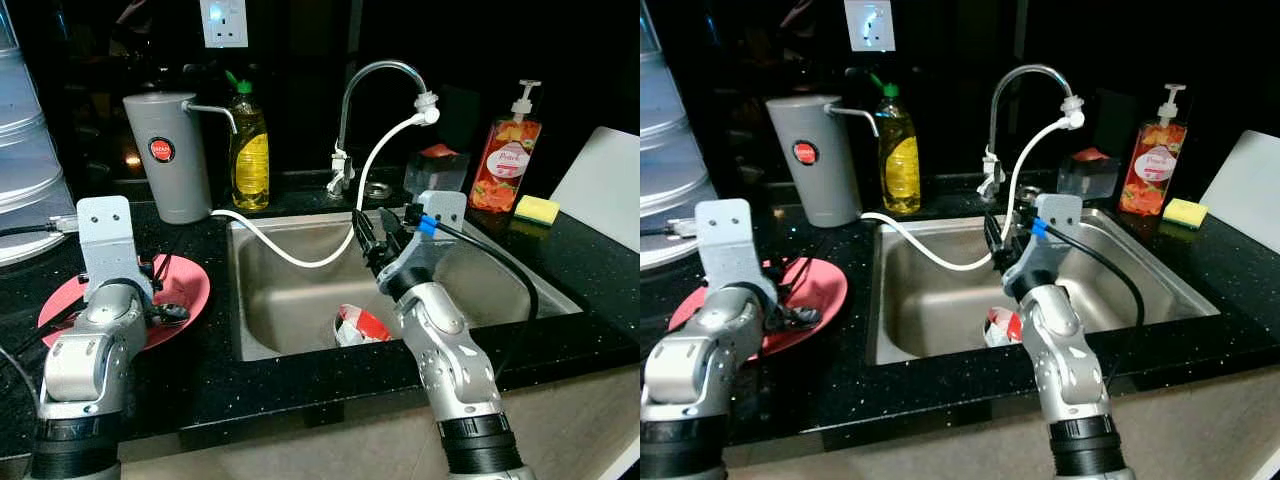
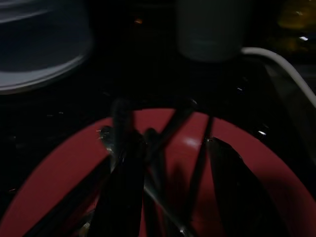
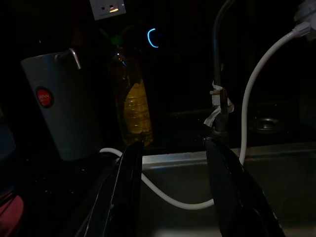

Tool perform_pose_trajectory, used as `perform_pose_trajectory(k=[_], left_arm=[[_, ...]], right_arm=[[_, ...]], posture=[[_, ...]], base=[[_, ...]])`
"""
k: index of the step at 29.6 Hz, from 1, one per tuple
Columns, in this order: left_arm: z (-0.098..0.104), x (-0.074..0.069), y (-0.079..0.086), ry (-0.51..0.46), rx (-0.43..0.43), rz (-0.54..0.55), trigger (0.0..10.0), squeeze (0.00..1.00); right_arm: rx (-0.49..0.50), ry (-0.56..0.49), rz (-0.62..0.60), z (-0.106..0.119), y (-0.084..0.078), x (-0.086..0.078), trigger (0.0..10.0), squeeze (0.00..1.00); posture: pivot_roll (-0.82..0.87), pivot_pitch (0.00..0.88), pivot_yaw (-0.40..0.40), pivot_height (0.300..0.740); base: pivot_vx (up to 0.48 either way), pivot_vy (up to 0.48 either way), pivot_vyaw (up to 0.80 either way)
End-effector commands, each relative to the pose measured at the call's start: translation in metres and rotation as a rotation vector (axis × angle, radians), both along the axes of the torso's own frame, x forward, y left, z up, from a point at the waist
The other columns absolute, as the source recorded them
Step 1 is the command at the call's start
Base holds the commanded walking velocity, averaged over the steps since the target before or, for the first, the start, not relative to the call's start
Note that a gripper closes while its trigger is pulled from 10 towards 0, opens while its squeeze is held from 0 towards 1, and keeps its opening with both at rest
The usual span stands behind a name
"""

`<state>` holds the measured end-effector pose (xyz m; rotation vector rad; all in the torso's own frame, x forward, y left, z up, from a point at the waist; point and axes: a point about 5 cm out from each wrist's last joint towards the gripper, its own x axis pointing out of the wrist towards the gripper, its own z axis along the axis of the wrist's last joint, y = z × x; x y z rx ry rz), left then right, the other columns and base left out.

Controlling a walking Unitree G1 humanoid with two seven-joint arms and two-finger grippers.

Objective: Kitchen organization

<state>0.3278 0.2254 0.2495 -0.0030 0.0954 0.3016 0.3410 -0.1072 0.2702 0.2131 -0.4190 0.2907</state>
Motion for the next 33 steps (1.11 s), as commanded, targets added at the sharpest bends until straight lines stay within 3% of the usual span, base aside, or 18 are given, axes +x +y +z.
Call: perform_pose_trajectory(k=[1, 11, 19, 31, 32, 33], left_arm=[[0.003, 0.002, 0.001, 0.007, 0.014, -0.026, 10.0, 0.0], [-0.018, 0.016, 0.004, 0.11, -0.068, -0.139, 10.0, 0.0], [-0.021, 0.031, 0.023, 0.144, -0.1, -0.177, 10.0, 0.0], [-0.024, 0.046, 0.026, 0.174, -0.07, -0.286, 10.0, 0.0], [-0.025, 0.048, 0.027, 0.183, -0.059, -0.29, 8.7, 0.0], [-0.026, 0.048, 0.028, 0.188, -0.053, -0.291, 8.7, 0.0]], right_arm=[[0.006, -0.004, 0.011, 0.002, 0.002, -0.003, 10.0, 0.0], [0.005, -0.045, 0.023, 0.015, 0.004, -0.008, 10.0, 0.0], [0.013, -0.065, 0.013, 0.022, 0.0, -0.012, 10.0, 0.0], [0.016, -0.06, 0.011, 0.023, -0.001, -0.013, 10.0, 0.0], [0.016, -0.061, 0.01, 0.023, -0.001, -0.013, 10.0, 0.0], [0.016, -0.061, 0.009, 0.023, -0.001, -0.013, 10.0, 0.0]], posture=[[-0.02, 0.022, -0.001, 0.74], [-0.03, 0.026, -0.002, 0.74], [-0.03, 0.03, 0.0, 0.74], [-0.03, 0.03, -0.001, 0.74], [-0.03, 0.03, -0.001, 0.74], [-0.03, 0.03, -0.001, 0.74]], base=[[0.0, 0.0, 0.0], [0.0, 0.0, 0.0], [0.0, 0.0, 0.0], [0.0, 0.0, 0.0], [0.0, 0.0, 0.0], [0.0, 0.0, 0.0]])
